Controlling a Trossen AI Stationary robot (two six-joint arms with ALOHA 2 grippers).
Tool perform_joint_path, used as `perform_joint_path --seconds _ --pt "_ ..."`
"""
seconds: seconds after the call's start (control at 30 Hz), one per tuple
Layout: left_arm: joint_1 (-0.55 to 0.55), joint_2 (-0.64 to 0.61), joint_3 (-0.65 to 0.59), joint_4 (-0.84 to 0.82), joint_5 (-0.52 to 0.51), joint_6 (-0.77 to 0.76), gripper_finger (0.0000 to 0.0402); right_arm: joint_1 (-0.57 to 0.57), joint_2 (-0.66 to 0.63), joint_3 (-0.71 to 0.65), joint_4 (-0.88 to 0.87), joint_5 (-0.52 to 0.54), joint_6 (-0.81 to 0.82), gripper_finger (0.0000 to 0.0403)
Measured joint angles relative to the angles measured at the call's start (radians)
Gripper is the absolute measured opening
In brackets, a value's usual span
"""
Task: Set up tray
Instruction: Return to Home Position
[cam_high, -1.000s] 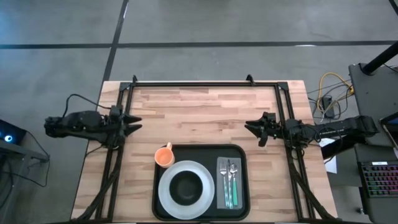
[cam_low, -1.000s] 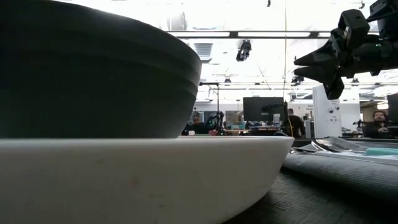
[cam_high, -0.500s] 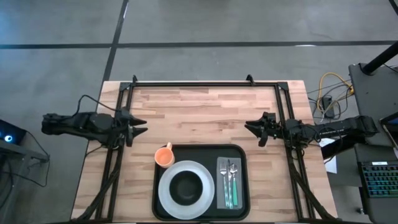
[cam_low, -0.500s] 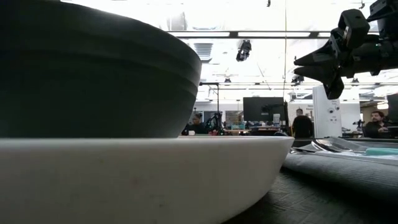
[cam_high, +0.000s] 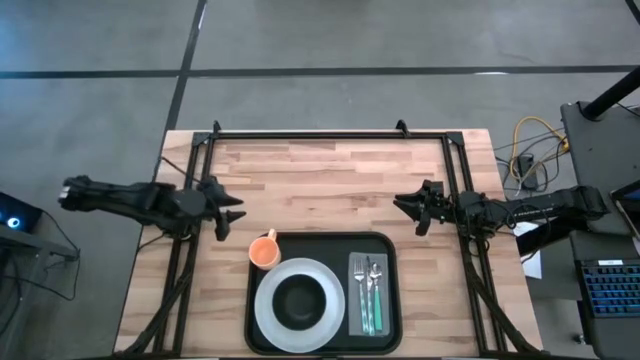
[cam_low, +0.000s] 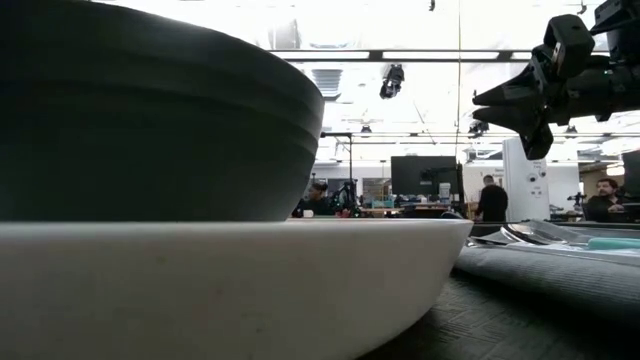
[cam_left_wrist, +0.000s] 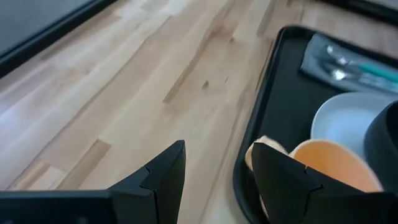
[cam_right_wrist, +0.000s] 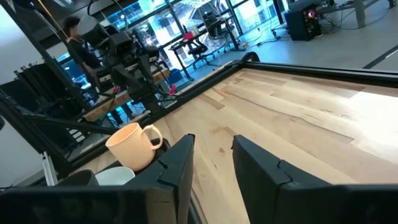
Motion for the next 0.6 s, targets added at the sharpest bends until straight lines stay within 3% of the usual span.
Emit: perform_joint_path --seconds 0.6 --pt "0.000 0.275 0.000 0.002 0.000 0.000 0.0166 0.000 0.000 0.000 0.000 0.000 0.000 0.0082"
